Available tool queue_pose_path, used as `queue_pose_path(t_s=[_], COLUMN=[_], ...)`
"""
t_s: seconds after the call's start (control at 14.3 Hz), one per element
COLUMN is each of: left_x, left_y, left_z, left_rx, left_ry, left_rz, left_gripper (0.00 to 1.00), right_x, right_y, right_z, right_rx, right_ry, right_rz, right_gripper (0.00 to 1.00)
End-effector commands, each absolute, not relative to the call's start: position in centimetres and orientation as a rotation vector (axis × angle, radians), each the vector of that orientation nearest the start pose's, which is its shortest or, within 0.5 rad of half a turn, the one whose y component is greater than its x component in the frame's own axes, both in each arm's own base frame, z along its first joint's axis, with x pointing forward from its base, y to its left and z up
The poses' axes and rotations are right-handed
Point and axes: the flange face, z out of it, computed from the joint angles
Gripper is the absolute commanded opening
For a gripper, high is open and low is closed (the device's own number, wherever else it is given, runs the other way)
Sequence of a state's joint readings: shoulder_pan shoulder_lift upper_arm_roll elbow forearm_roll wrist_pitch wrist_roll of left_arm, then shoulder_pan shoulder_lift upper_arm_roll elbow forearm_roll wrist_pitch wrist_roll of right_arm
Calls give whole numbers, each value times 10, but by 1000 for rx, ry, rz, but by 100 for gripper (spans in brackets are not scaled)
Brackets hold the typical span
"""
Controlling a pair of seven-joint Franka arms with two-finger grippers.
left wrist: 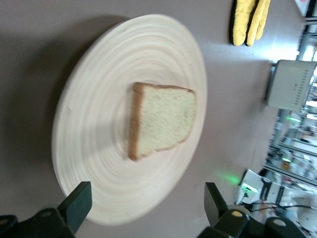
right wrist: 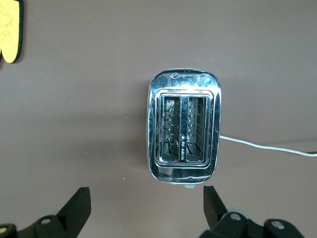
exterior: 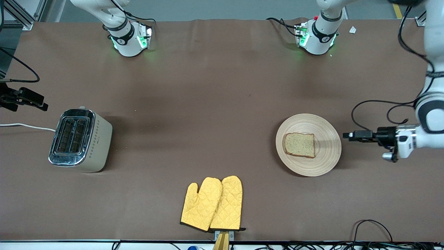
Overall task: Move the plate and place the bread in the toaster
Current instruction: 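Reach the left gripper down to the wooden plate's rim, then grasp the wooden plate rim with the left gripper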
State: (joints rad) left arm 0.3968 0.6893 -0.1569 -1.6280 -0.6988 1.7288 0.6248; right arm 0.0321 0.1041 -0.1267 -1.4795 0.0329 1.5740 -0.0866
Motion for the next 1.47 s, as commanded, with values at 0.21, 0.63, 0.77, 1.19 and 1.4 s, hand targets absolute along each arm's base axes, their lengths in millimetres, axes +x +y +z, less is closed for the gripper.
queue_pose_path(t_s=[0.21,0.63,0.77,1.19,1.4], left_x=[642,659,673,661,658], left_y=[108,120,129,139,131], left_z=[152,189,213,188,167], left_rx=[2147,2182,2224,2198,2176], left_ry=[-124,-127,-167,-165,-179], left_rz=[-198,-129,-102,-158,-178], left_gripper=[100,100,100,100,100], right_x=[581,581,581,581,581], right_y=[-50,-50,-51,-50,-51], right_z=[612,612,612,612,612], right_rx=[-3116,-3116,-3116,-3116,-3116], right_ry=[33,33,35,33,35], right_rz=[15,15,15,15,12], right_gripper=[100,100,100,100,100])
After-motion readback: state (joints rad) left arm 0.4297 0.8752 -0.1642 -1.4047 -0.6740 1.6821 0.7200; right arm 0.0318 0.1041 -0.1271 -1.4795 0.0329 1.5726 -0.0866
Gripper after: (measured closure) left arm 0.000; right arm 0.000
